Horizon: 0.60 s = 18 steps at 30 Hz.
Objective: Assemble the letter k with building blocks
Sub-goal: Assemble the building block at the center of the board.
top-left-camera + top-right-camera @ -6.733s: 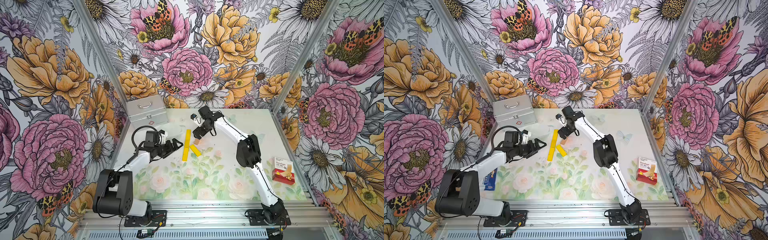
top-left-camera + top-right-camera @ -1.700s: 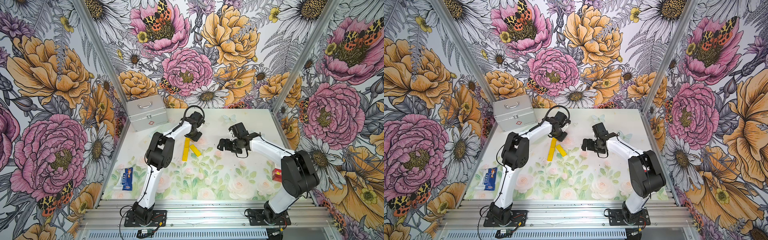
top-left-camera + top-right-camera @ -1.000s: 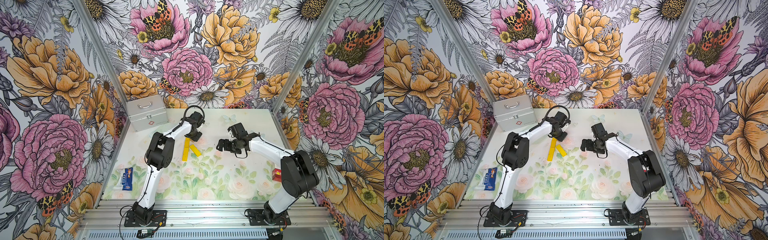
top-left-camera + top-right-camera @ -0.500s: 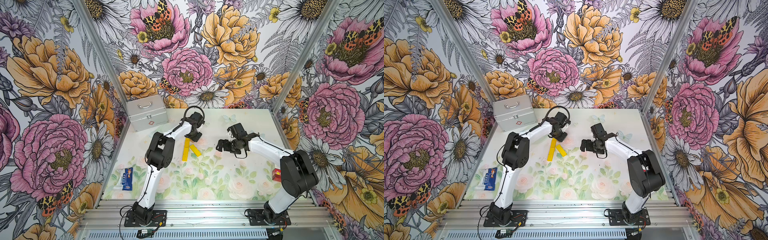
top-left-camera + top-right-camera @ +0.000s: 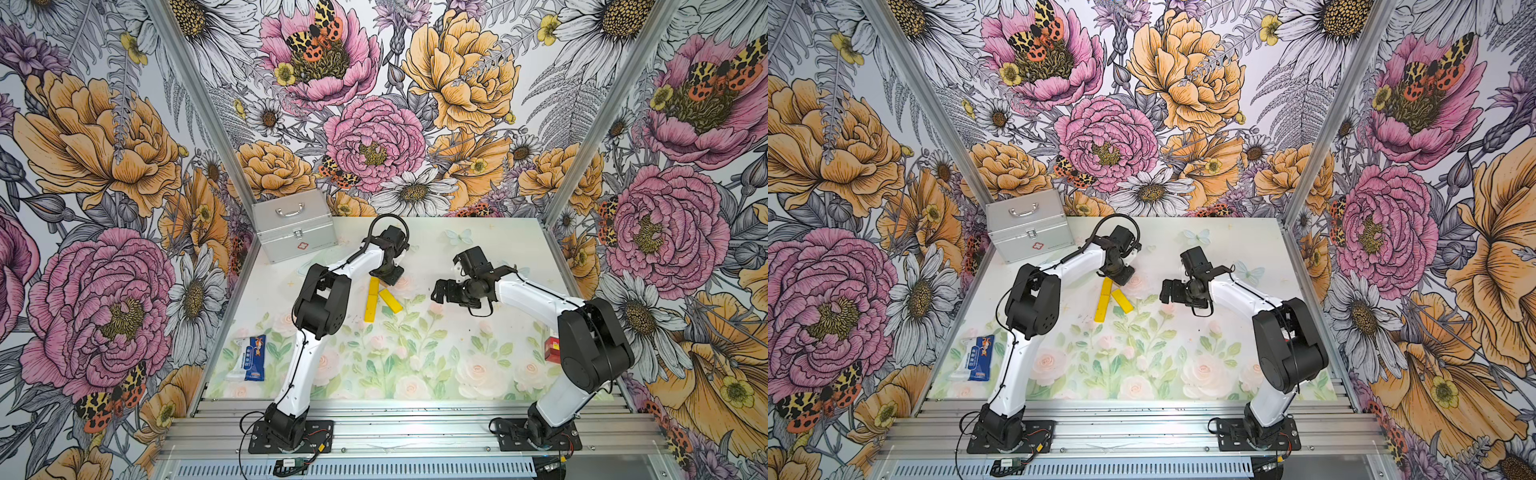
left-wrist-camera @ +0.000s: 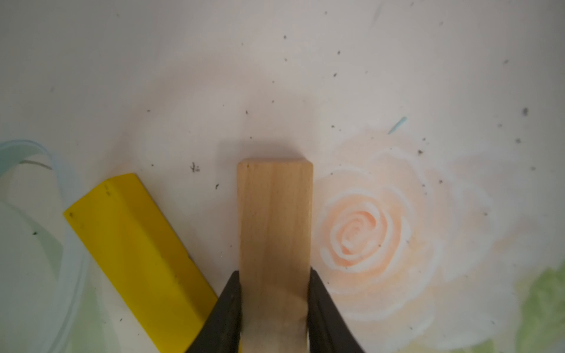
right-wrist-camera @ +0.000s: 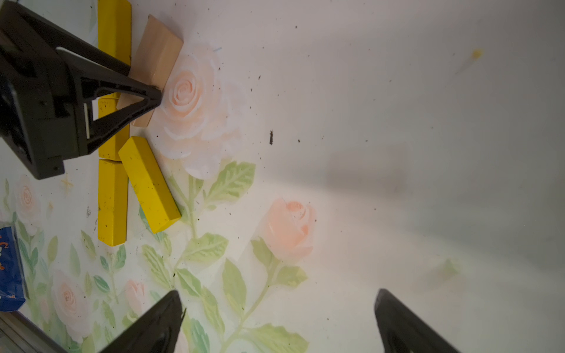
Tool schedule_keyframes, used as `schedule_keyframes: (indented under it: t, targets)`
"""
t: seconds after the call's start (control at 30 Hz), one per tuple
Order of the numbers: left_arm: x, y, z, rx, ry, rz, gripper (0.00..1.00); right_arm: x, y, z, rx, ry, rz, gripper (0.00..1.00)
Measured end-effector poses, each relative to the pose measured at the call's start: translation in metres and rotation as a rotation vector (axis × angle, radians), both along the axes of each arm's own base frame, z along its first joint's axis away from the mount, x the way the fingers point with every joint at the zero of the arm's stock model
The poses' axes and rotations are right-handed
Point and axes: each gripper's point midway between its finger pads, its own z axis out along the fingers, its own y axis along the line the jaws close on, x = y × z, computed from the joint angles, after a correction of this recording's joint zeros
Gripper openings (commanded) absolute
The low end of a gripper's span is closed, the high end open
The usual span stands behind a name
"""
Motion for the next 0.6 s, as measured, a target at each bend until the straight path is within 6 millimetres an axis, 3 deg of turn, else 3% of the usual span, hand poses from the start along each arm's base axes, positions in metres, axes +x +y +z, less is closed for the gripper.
schedule_keyframes:
  t: [0.4, 0.6]
  targets:
    - [-0.0002, 0.0003, -0.0005, 0.001, 0.001, 0.000, 0.45, 0.0016, 0.0017, -0.0022, -0.002, 0.005, 0.002, 0.99]
    - [-0.0002, 0.0003, -0.0005, 0.002, 0.000, 0.000, 0.47, 0.0030, 0.0044, 0.0008, 0.004, -0.001, 0.007, 0.99]
